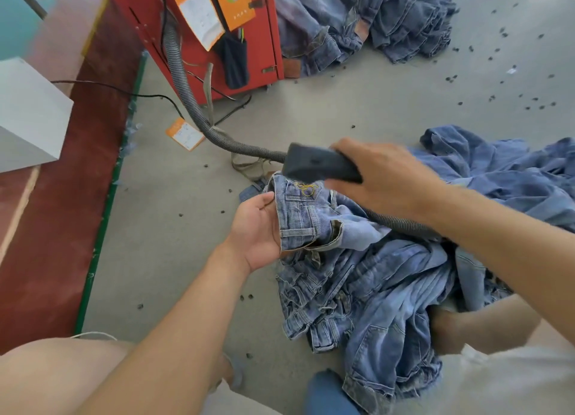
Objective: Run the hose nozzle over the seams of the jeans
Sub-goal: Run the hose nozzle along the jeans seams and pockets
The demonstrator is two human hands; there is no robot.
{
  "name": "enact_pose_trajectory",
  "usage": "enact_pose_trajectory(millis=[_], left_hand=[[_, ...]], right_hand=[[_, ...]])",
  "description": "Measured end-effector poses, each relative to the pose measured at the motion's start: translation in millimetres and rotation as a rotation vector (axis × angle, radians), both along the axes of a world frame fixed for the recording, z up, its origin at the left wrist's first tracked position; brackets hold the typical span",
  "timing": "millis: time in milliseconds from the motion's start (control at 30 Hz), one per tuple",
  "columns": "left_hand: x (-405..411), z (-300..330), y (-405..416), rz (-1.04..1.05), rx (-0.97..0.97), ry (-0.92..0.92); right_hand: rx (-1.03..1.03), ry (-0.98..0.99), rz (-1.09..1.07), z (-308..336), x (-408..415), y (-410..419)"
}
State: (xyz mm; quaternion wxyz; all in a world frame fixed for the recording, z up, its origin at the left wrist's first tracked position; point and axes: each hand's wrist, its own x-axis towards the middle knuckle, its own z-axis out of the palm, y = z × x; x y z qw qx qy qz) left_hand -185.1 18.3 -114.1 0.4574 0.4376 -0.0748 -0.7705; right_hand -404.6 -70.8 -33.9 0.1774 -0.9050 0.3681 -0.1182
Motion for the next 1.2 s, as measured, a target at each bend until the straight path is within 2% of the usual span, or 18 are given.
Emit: enact_pose_trajectory(millis=[100, 267, 333, 433, 533, 600, 700, 800, 933, 1000, 1100, 1200], left_hand=[[7, 2, -1, 0.02, 0.002, -0.012], [8, -1, 0, 0.031, -0.002, 0.035], [5, -3, 1, 0.005, -0.01, 0.039], [4, -4, 3, -0.022, -0.014, 0.066], [5, -2, 3, -0.037, 0.01, 0.035], [7, 0, 2, -0.058, 0.007, -0.08], [10, -5, 2, -0.097, 0.084, -0.406], [4, -19, 7, -0.126, 0.178, -0.564], [-5, -36, 7, 0.039, 0.224, -0.653], [-6, -37, 5, 0.159, 0.173, -0.635], [-14, -28, 5, 0.279, 0.101, -0.457], [-21, -19, 5, 0.311, 0.038, -0.322]], right_hand=[[0.007, -0.055, -0.076, 9, -22, -20], [0.13, 0.196, 0.135, 4, -18, -6], [0.129, 0.222, 0.159, -3, -3, 8], [0.069, 0.109, 0.135, -4, 10, 10], [0.052, -0.088, -0.029, 7, 0, -9], [0.039, -0.145, -0.132, 15, -16, -27], [0.037, -0.109, -0.143, 22, -43, -46], [0.089, 0.036, -0.065, 16, -61, -55], [0.063, 0.32, 0.06, -8, -70, -53], [0.004, 0.428, 0.079, -24, -69, -48], [-0.082, 0.506, 0.059, -41, -66, -41], [-0.145, 0.526, -0.011, -48, -62, -36]])
